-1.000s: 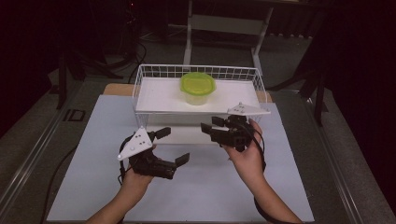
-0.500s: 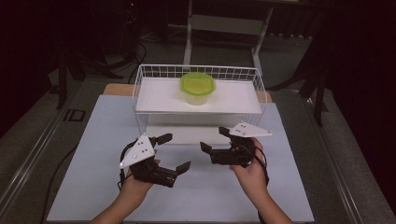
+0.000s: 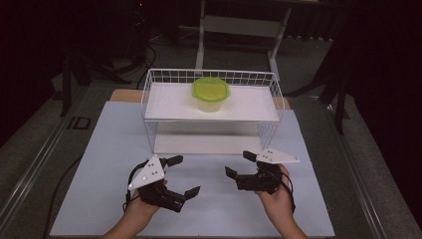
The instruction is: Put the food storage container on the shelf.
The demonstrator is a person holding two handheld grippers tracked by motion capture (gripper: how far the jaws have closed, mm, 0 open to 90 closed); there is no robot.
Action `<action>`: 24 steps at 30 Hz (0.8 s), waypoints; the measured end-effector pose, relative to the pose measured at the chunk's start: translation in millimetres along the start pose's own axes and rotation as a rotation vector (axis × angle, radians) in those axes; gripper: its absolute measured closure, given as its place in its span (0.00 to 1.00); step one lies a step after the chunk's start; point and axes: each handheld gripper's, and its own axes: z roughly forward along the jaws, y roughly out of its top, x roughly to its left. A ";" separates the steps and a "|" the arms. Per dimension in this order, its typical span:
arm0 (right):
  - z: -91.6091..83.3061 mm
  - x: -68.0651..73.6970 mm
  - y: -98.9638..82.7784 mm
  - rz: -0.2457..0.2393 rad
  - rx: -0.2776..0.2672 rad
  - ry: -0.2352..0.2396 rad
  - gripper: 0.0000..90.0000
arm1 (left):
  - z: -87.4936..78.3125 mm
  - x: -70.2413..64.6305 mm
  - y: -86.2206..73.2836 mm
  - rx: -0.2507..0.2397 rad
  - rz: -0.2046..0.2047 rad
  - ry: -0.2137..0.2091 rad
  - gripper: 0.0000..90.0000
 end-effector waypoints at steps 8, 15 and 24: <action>-12.7 -10.2 -18.8 0.005 0.016 -0.025 0.16 | -0.1 1.2 -22.6 0.064 -0.012 -0.015 0.01; -20.9 -9.8 -35.1 0.014 0.061 -0.026 0.16 | -6.5 2.2 -33.8 0.084 -0.017 -0.020 0.01; -34.1 -11.2 -52.7 0.013 0.082 -0.023 0.15 | -12.9 1.2 -44.3 0.102 -0.017 -0.027 0.01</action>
